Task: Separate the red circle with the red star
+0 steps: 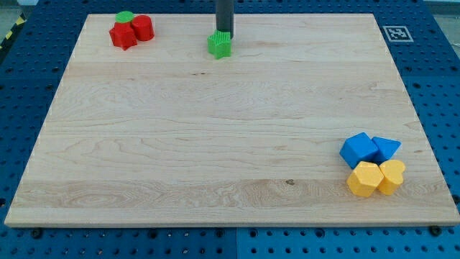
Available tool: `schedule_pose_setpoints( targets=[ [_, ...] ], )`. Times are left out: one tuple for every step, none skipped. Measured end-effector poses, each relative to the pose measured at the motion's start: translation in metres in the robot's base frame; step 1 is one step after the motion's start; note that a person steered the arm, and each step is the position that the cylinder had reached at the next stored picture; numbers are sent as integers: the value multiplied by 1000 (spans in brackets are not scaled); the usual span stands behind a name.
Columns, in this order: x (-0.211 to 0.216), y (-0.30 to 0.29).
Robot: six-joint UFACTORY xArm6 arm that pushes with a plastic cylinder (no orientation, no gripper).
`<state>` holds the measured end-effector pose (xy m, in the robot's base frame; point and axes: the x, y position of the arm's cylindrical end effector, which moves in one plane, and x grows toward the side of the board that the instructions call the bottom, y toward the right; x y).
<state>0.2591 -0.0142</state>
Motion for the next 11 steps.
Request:
schedule_pose_setpoints(
  targets=[
    [0,-12],
    [-6,-55],
    [-23,-65],
    [-56,-96],
    [-66,-125],
    [-68,-155],
    [-67,-167],
    [-52,-165],
    [-35,-164],
    [-13,-164],
    [26,-145]
  ],
)
